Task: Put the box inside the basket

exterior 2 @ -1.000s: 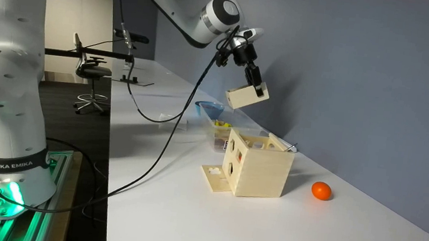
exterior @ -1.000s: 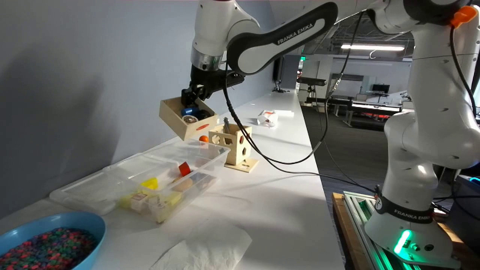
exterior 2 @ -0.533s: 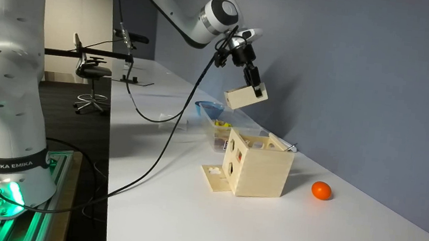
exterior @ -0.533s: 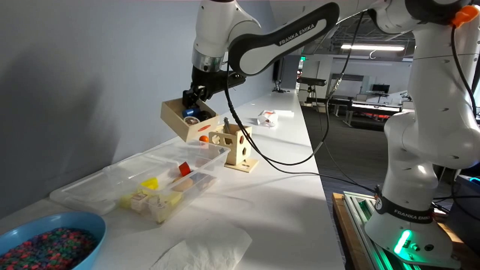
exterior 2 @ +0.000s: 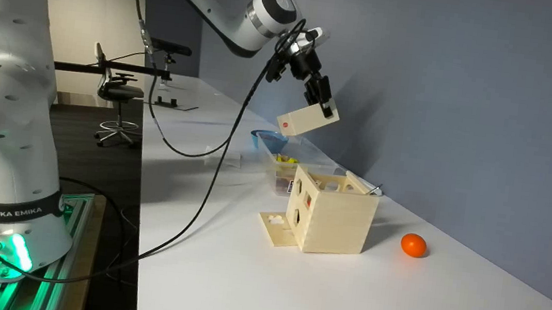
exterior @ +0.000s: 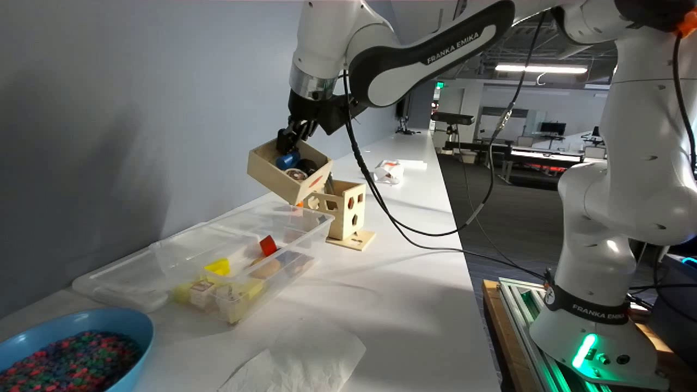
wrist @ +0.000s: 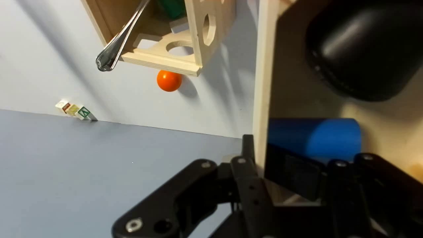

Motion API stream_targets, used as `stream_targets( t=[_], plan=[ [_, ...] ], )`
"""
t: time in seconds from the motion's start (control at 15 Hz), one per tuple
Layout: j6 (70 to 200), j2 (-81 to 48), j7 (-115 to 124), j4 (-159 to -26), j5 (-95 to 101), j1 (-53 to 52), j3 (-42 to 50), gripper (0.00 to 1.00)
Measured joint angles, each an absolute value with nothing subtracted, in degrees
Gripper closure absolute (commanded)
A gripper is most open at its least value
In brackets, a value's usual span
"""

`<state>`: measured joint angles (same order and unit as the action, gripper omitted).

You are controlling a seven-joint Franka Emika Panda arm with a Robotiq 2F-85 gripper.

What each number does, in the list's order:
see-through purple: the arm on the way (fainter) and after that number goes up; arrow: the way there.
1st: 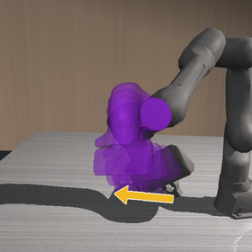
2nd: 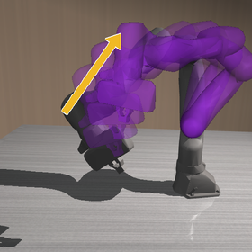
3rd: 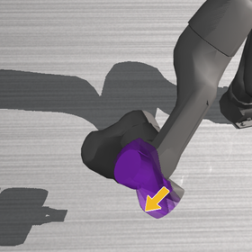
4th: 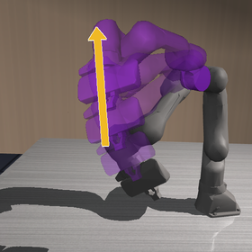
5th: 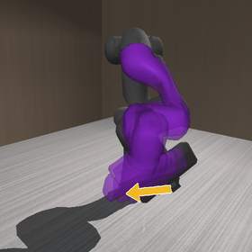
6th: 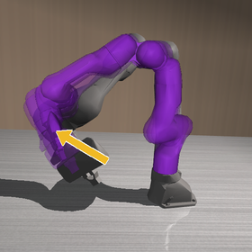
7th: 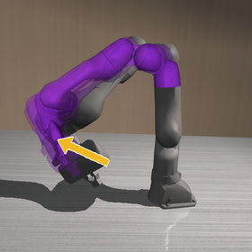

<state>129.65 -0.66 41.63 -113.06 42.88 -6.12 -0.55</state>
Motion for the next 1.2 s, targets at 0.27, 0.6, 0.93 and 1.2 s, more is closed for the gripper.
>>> stream_targets(
  t=[0.27, 0.6, 0.93, 1.2],
  plan=[
    [129.65, -0.05, 40.17, -114.27, 42.64, -6.06, -1.03, 0.9],
    [129.65, -0.28, 40.18, -114.27, 42.64, -5.93, -1.03, 0.98],
    [128.31, -1.41, 38.28, -114.23, 42.14, -5.94, -1.48, 0.98],
    [126.88, -3.69, 29.6, -113.22, 35.09, -6.17, -3.1, 0.98]
  ],
)
